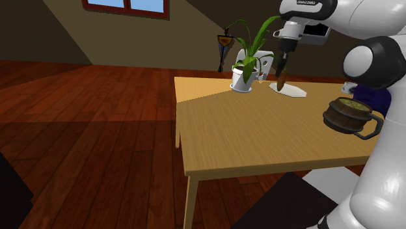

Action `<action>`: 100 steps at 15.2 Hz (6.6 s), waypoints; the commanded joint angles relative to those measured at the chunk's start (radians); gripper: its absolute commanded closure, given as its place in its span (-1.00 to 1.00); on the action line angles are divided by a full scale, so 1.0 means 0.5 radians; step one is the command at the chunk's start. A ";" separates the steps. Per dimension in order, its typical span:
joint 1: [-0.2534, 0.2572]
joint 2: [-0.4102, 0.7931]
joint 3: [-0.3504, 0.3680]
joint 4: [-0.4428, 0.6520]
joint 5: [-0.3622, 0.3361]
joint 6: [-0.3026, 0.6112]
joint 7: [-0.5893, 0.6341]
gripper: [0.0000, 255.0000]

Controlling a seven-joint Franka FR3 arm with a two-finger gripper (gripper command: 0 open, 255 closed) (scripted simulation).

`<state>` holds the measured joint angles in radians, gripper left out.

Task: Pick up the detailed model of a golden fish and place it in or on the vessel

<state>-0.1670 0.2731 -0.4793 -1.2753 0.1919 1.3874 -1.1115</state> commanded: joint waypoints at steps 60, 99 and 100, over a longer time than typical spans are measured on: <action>-0.502 -0.863 -0.397 -1.478 -0.564 1.337 -0.162 -1.00; -0.561 -0.928 -0.466 -1.169 -0.582 0.983 -0.315 1.00; -0.563 -0.931 -0.467 -1.198 -0.584 1.010 -0.314 1.00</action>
<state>-0.4455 -0.1914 -0.7101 -1.8519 -0.0950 1.8829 -1.2703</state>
